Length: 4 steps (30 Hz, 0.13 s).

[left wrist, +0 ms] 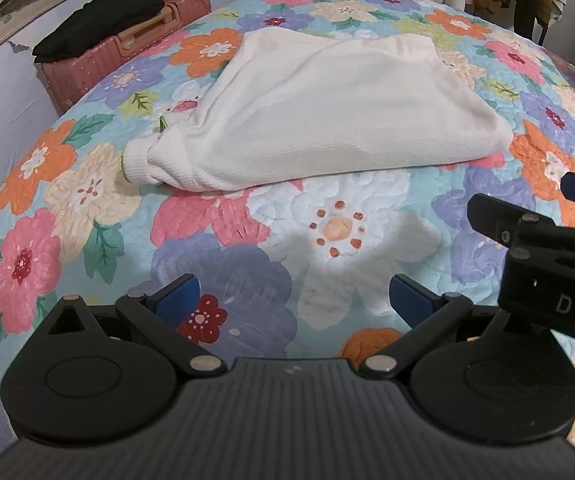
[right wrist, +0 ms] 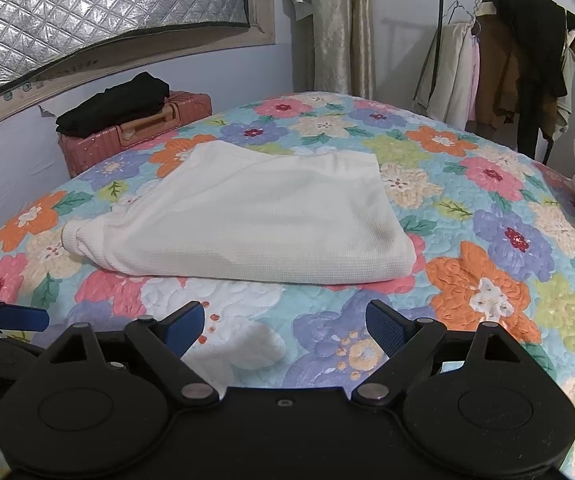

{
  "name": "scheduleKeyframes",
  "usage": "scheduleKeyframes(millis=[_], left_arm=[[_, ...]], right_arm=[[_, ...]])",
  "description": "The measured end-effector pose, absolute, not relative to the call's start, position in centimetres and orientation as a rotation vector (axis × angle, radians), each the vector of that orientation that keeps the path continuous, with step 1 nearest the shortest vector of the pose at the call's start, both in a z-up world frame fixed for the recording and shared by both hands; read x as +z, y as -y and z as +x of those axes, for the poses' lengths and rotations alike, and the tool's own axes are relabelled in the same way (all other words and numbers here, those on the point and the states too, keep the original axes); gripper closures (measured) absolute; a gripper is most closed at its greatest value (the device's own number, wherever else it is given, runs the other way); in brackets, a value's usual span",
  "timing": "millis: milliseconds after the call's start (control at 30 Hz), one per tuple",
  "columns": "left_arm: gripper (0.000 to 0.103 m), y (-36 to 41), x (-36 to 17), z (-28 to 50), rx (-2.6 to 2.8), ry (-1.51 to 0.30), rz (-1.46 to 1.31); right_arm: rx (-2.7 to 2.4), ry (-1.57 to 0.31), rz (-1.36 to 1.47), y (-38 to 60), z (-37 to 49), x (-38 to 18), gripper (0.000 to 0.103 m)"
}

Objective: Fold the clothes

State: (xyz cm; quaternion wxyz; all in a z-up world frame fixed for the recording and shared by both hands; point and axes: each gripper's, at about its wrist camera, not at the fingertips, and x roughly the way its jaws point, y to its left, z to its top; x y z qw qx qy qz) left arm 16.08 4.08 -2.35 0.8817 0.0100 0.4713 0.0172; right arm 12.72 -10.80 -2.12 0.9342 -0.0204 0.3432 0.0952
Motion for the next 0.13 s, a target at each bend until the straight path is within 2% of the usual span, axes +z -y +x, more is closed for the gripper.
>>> scheduleKeyframes(millis=[133], left_arm=[[0.000, -4.03, -2.42, 16.10, 0.042, -0.987, 0.034]], right_arm=[[0.195, -0.706, -0.047, 10.68, 12.67, -2.17, 0.012]])
